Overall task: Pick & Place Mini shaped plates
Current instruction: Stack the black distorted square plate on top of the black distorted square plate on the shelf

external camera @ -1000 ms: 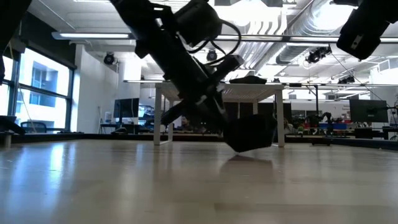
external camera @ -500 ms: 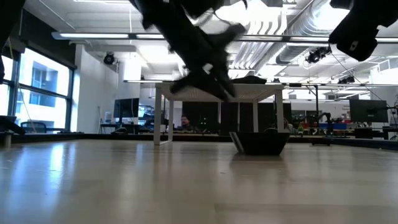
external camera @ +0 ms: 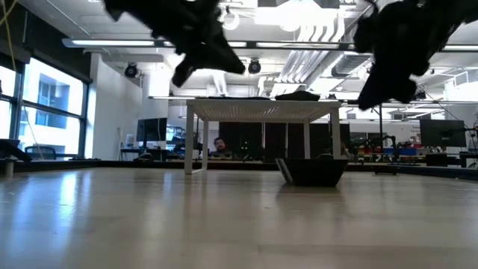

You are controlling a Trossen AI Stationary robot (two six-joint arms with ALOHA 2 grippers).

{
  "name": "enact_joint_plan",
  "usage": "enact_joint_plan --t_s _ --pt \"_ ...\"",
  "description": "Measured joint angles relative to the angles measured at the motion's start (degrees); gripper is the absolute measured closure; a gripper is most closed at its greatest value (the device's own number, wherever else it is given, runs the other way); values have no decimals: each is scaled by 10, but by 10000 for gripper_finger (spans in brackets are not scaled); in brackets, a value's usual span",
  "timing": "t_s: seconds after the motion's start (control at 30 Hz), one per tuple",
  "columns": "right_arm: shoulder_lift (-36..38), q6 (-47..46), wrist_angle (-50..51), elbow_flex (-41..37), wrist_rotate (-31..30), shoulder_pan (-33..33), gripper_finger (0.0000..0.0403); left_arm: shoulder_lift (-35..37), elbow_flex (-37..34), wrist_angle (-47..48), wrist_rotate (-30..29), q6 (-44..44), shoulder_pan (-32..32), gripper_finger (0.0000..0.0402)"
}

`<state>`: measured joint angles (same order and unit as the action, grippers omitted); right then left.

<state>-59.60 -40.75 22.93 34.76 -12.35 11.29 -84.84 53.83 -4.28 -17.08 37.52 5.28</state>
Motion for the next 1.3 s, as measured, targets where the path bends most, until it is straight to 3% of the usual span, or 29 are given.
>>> enact_joint_plan --t_s 0.27,0.53,0.93,1.3 --pt "-128 124 -111 20 93 -84 250 138 -196 -186 -2 2 0 400" --pt "-249 248 -97 102 107 -124 244 220 -276 -198 -20 -13 0 401" --pt "-343 335 -93 132 134 -140 291 237 -288 -194 -30 -13 0 401" --pt "-340 333 -100 132 138 -139 397 237 -288 -197 -30 -11 0 401"
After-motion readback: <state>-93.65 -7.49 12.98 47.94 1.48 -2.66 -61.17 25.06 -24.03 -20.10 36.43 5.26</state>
